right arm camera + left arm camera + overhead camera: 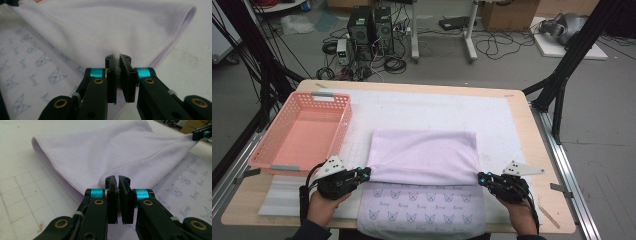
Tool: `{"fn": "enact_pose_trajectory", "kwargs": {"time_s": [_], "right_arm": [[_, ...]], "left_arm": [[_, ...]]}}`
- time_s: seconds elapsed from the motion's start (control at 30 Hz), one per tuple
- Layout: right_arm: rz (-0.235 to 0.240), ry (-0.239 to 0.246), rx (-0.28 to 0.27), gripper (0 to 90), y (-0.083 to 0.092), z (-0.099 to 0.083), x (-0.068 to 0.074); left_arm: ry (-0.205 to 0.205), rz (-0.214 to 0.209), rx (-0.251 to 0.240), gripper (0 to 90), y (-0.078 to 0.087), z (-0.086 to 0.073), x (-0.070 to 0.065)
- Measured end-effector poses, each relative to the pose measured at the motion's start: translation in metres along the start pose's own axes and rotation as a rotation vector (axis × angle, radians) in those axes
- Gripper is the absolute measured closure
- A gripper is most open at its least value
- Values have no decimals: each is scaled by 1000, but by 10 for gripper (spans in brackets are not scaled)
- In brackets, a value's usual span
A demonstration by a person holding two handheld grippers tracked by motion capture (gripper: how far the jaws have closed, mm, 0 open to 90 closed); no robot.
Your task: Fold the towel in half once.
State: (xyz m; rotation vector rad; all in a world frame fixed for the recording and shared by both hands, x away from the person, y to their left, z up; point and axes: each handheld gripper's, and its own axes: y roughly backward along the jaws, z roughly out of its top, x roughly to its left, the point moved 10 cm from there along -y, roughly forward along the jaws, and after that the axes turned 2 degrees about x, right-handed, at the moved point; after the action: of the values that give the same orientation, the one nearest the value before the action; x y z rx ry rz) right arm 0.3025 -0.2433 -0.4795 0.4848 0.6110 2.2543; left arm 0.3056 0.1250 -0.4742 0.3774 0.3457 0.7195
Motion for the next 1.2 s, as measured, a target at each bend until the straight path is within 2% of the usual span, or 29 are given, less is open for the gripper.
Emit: {"fn": "enact_pose_trajectory", "kwargs": {"time_s": [0.13,0.27,0.43,0.47,0.57,0.63,0.67,0.73,0.8,0.9,1.0,1.1,1.2], "right_arm": [[28,18,4,841,11,-6,8],[45,36,32,838,17,-16,15],[77,49,89,823,16,-31,23],[88,57,105,804,15,-34,24],[125,62,159,725,16,-43,26],[131,29,129,615,22,-41,23],[114,7,85,581,25,-35,18],[76,-27,10,568,29,-23,9],[23,-46,-20,573,27,-14,0],[-77,-59,-26,578,13,-3,-21],[-162,-58,-22,575,-3,10,-43],[-200,-63,-10,540,-23,26,-62],[-237,-75,26,444,-47,38,-81]], "left_arm": [[-31,-7,32,853,3,-5,-9],[-36,-8,62,853,8,-12,-13],[-23,-21,103,841,15,-24,-15],[-8,-28,106,825,16,-25,-16],[31,-38,93,655,22,-23,-12],[76,-26,68,513,24,-17,-7],[88,-21,52,484,25,-13,-4],[103,-11,30,474,23,-5,2],[117,-10,13,463,18,3,6],[113,3,9,460,6,15,15],[132,18,3,443,-13,28,28],[150,28,17,430,-35,38,43],[151,65,3,414,-55,50,61]]}}
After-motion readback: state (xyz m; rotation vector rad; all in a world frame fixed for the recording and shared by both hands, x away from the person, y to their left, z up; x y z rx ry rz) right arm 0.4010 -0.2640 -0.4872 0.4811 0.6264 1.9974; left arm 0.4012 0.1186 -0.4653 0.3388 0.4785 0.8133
